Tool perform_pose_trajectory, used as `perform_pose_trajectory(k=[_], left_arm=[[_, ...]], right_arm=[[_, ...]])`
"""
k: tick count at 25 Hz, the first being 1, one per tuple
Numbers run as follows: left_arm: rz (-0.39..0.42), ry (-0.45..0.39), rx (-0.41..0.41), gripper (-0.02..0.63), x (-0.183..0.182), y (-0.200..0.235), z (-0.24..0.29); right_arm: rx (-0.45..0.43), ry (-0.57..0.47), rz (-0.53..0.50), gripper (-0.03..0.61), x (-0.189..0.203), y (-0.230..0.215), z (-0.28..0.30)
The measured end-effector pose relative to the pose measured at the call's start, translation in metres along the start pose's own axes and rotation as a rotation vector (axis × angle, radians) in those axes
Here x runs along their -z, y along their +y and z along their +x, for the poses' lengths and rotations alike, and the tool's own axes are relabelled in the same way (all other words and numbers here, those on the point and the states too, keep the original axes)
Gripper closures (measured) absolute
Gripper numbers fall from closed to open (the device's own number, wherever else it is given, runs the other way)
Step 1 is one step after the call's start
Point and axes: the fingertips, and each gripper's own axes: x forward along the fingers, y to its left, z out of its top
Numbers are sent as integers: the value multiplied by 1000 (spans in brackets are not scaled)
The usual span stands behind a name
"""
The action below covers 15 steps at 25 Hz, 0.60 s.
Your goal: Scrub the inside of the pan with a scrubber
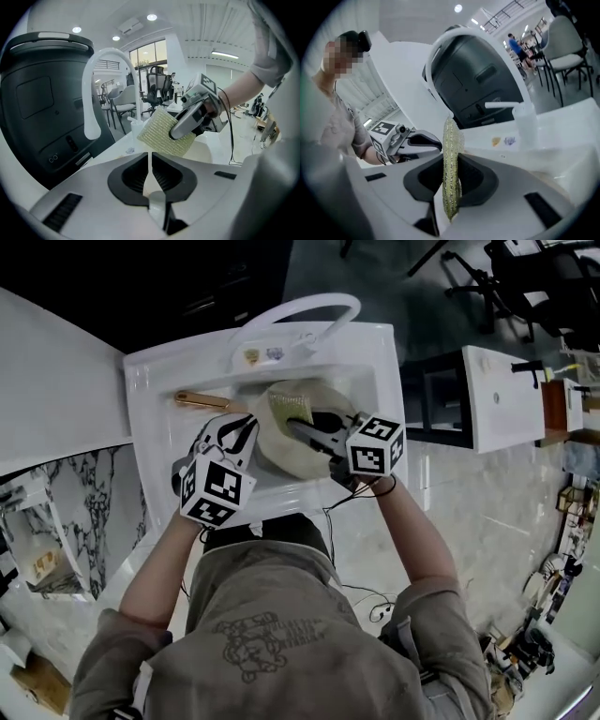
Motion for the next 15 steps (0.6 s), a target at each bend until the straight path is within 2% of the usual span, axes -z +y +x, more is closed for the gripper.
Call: perform_pose_trajectory(k=[7,15], left_arm=[[-4,-96,-18,577,-39,11,-23],[16,-195,-32,577,-77,15,-54]], right_arm=[[188,-181,-167,506,-52,26,-30],[386,-375,-258,506,-97,58,-74]])
